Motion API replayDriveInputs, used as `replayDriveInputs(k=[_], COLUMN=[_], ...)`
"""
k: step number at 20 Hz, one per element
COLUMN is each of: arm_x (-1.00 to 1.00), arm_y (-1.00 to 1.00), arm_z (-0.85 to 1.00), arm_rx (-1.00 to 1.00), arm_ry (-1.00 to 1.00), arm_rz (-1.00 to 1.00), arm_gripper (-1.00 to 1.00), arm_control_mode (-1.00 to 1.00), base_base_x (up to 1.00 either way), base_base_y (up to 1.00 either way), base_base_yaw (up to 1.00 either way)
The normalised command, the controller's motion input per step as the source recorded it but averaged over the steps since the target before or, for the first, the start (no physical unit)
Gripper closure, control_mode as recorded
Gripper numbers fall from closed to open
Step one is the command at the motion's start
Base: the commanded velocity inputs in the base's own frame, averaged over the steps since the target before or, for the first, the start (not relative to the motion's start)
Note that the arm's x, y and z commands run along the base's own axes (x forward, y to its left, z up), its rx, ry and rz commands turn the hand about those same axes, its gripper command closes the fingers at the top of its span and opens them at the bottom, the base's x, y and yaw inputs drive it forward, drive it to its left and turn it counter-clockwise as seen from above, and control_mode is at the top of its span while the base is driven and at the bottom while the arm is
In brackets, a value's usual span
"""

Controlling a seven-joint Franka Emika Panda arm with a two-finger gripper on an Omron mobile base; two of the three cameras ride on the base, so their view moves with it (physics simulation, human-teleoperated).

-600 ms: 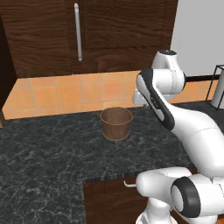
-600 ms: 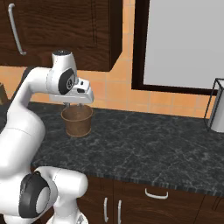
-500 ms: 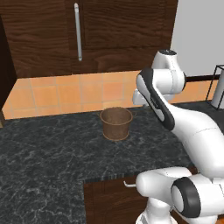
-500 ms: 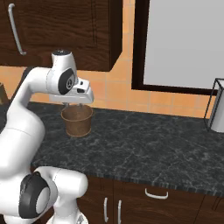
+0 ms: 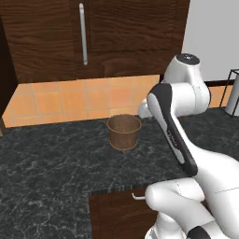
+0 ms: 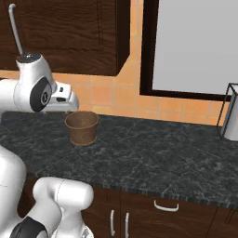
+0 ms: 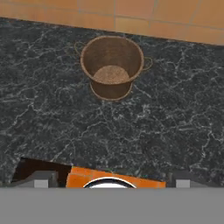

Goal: Open the cabinet, pick up the bread from the cabinet and place it in the basket. Then move the basket to the dining counter.

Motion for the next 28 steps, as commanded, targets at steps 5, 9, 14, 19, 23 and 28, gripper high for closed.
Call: replayDriveInputs(k=[5,9,14,19,23,28], arm_x=[-0.14,0.00,0.04,0.11,0.17,0.33], arm_y=[0.88,0.69,0.56,0.57,0.42,0.35], arm_z=[0.60,0.67,0.56,0.73,0.75,0.40], arm_rx=[0.05,0.25,0.30,-0.02,-0.11,-0.10], arm_ry=[-0.47,-0.52,-0.32,-0.17,-0.06,-0.03], arm_rz=[0.00,0.10,0.02,-0.03,-0.06,-0.01], arm_gripper=[-1.00,-1.00,-1.00,-1.00,-1.00,-1.00], arm_control_mode=[-1.00,-1.00,-1.00,-1.00,-1.00,-1.00], base_base_x=[0.00,0.00,0.00,0.00,0.00,0.00], base_base_y=[0.00,0.00,0.00,0.00,0.00,0.00], base_base_yaw=[0.00,0.00,0.00,0.00,0.00,0.00])
